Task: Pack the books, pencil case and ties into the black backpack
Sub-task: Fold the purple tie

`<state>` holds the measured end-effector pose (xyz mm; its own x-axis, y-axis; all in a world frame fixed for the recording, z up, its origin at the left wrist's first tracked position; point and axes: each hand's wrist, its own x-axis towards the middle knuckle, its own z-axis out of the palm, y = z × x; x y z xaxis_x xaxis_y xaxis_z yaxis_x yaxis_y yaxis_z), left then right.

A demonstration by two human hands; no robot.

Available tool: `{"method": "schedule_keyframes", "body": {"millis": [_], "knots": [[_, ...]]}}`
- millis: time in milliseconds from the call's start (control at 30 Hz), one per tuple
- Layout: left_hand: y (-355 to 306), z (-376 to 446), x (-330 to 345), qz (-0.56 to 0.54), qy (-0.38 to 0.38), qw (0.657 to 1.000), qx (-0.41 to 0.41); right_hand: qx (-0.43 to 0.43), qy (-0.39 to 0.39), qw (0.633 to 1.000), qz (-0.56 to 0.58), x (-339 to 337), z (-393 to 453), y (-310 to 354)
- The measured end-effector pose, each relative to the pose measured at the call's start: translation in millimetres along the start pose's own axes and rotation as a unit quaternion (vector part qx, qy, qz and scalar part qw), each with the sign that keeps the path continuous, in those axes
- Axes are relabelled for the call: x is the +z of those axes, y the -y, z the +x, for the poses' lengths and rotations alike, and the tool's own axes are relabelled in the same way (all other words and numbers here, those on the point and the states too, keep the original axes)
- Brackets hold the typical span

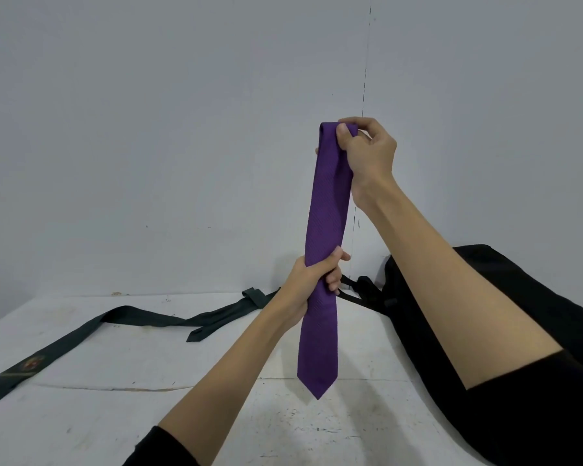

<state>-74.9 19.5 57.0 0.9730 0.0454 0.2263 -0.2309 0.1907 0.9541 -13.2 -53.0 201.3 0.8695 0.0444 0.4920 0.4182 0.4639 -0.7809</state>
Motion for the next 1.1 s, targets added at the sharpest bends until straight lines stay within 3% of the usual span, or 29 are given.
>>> {"method": "schedule_keyframes", "body": {"millis": [167, 267, 433, 600, 700, 800, 933, 1100], "knots": [[-4, -20, -5, -0.014, 0.08, 0.996, -0.049, 0.047, -0.063, 0.997, -0.023, -23, 24, -10], [-9, -28, -9, 0.023, 0.105, 0.992, -0.062, 0.098, -0.043, 0.99, -0.093, -43, 30, -31], [-20, -28, -11, 0.032, 0.097, 0.993, -0.058, 0.148, 0.099, 0.904, -0.389, -82, 6, -71], [-26, -18, -19, 0.004, 0.05, 0.996, -0.071, 0.181, 0.326, 0.871, -0.32, -100, -40, -86], [-24, -16, -21, -0.011, 0.033, 0.997, -0.075, 0.187, 0.384, 0.866, -0.26, -106, -53, -96], [-22, -17, -18, -0.004, 0.037, 0.996, -0.078, 0.148, 0.352, 0.899, -0.214, -100, -62, -103], [-17, -19, -11, -0.006, 0.051, 0.994, -0.092, 0.111, 0.219, 0.947, -0.205, -88, -65, -109], [-7, -23, -11, -0.085, 0.043, 0.989, -0.117, 0.05, 0.173, 0.955, -0.237, -81, -62, -106]]}}
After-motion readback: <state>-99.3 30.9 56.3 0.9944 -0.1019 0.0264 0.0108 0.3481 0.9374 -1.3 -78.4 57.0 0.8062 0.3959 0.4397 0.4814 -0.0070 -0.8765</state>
